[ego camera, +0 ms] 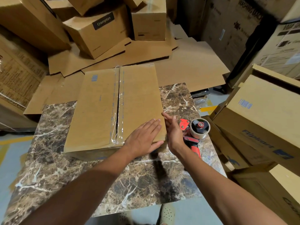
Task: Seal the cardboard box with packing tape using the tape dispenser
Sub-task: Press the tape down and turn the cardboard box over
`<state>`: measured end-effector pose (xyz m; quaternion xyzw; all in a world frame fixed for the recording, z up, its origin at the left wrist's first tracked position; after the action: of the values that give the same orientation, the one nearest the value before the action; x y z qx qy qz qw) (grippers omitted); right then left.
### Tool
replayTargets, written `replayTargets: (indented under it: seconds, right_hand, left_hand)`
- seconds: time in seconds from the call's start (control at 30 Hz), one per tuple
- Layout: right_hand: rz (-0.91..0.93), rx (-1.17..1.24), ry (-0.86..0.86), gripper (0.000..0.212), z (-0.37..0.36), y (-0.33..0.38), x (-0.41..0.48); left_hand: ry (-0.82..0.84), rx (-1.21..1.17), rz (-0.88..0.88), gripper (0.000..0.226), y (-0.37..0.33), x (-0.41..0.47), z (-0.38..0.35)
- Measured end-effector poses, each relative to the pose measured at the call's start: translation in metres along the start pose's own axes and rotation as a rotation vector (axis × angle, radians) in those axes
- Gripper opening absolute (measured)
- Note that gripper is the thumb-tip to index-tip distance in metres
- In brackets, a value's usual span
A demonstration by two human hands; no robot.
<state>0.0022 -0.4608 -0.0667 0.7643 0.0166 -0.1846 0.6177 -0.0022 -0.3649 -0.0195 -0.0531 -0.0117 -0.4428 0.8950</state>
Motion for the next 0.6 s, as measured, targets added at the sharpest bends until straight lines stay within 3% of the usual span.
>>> replayTargets:
  seconds: [0.2, 0.6]
  right_hand:
    - [-0.086, 0.223, 0.073, 0.071, 0.004, -0.002, 0.006]
    - [-0.257, 0.238, 0.298, 0.08, 0.01, -0.004, 0.009]
  left_hand:
    - [-0.123, -0.019, 0.05, 0.065, -0.008, 0.008, 0.011]
    - [-0.081, 0.006, 0.201, 0.067, -0.006, 0.018, 0.012]
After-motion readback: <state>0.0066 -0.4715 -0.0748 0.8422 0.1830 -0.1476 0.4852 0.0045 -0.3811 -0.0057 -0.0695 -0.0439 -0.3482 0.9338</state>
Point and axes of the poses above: each hand's wrist, its own x-axis towards the middle knuckle, its own z-axis out of the back of the hand, y = z × x, the point moved 10 cm from there along x, towards the middle knuckle, and after that the axes turned 9 degrees about -x, right-handed, at the moved point
